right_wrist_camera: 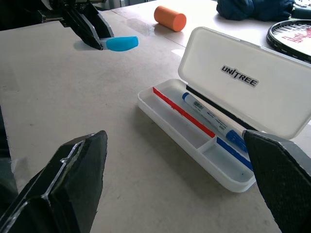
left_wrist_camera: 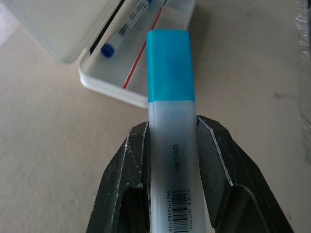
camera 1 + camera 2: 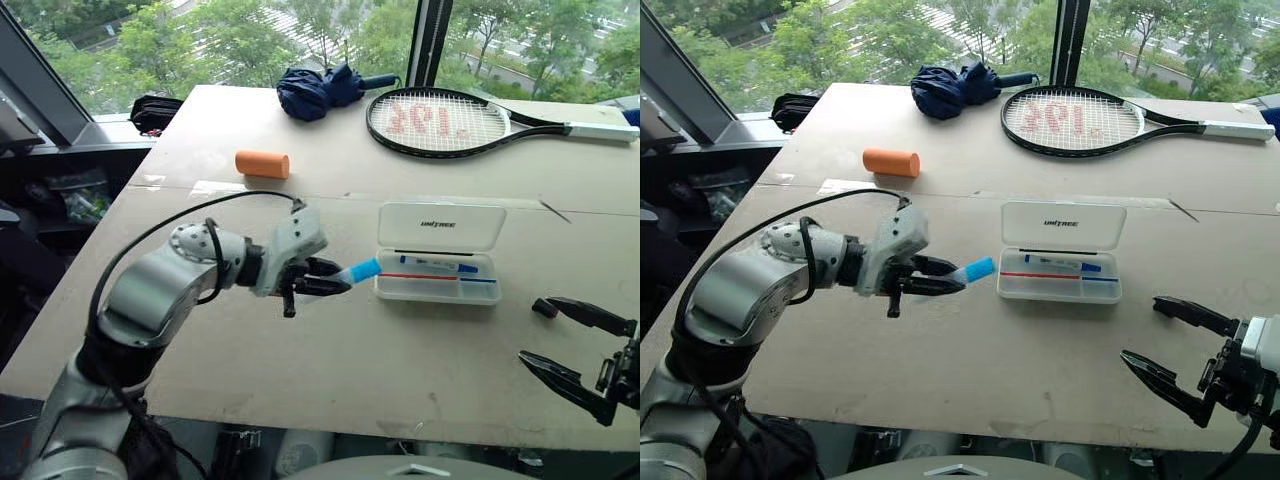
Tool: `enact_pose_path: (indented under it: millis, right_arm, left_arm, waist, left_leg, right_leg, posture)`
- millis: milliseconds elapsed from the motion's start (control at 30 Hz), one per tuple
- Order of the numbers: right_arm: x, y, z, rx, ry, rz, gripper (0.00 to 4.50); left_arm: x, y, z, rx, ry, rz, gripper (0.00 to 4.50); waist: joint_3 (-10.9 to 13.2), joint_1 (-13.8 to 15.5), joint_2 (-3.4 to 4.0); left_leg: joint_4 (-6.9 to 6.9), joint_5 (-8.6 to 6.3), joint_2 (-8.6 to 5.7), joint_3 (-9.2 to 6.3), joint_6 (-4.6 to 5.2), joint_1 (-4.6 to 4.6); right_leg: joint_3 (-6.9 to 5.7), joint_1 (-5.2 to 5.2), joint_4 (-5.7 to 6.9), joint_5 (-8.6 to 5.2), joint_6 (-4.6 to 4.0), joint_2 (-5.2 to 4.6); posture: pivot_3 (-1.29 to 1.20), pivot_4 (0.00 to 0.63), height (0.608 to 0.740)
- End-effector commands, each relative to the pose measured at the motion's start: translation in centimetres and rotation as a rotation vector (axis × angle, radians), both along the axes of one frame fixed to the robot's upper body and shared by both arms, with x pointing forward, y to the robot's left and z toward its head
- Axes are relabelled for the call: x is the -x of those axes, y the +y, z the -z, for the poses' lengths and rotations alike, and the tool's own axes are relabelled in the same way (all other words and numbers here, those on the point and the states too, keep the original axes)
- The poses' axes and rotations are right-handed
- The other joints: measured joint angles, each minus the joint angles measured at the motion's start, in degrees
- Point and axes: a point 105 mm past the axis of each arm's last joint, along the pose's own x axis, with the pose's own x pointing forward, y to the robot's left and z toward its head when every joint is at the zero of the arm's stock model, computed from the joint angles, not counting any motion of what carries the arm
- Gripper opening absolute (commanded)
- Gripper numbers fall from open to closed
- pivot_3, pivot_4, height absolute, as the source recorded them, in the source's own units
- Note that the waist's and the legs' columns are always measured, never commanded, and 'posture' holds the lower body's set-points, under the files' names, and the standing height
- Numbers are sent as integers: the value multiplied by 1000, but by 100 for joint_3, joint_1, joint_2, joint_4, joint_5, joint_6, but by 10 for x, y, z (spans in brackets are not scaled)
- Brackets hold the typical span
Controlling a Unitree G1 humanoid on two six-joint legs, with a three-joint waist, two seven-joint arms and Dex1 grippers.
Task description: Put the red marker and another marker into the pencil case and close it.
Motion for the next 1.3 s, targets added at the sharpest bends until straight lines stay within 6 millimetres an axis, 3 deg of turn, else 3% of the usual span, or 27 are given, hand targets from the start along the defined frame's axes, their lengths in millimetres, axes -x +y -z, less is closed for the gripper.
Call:
enact_pose_path:
  millis: [33,233,433,933,1000,1133,1300]
  right_arm:
    - [4,4,-7,23,-45,9,4500]
    - [16,4,-6,36,-45,64,4500]
    - [23,1,-3,45,-49,109,4500]
    - [26,3,-6,49,-58,148,4500]
    - [26,3,-6,51,-56,151,4500]
    - [25,0,-5,61,-52,162,4500]
    - [1,-17,5,137,-16,288,4500]
  left_arm:
    - [-16,-22,11,-71,-30,84,760]
    - [-45,-63,19,-137,-82,132,760]
    - [-42,-94,22,-139,-86,186,760]
    - [-42,-98,30,-196,-95,203,760]
    - [-42,-98,30,-198,-92,204,1806]
    - [-43,-99,23,-164,-85,179,3458]
    - [-30,-74,-6,-10,-57,195,3458]
  waist:
    - [1,-45,-1]
    - [6,-163,-7]
    - [6,-198,-2]
    - [7,-168,-2]
    - [7,-167,-2]
    - [7,-167,-2]
    - [12,-212,0]
  left_leg:
    - [0,0,0,1,0,0]
    - [-3,0,7,-10,1,-2]
    - [-8,0,20,-6,1,-2]
    - [-7,0,24,-6,1,-5]
    - [-7,0,24,-6,1,-5]
    - [-7,0,26,-6,1,-5]
    - [-7,0,30,0,1,-3]
  right_leg:
    - [2,-1,0,1,2,3]
    - [-2,-13,12,11,24,39]
    - [5,-28,23,10,23,48]
    - [4,-29,23,10,23,46]
    - [4,-29,23,10,23,46]
    - [4,-29,23,10,23,46]
    - [10,-34,25,10,23,50]
  posture:
    - [0,150,730]
    - [0,150,730]
    - [0,150,730]
    - [0,150,730]
    - [0,150,730]
    - [0,150,730]
    - [0,150,730]
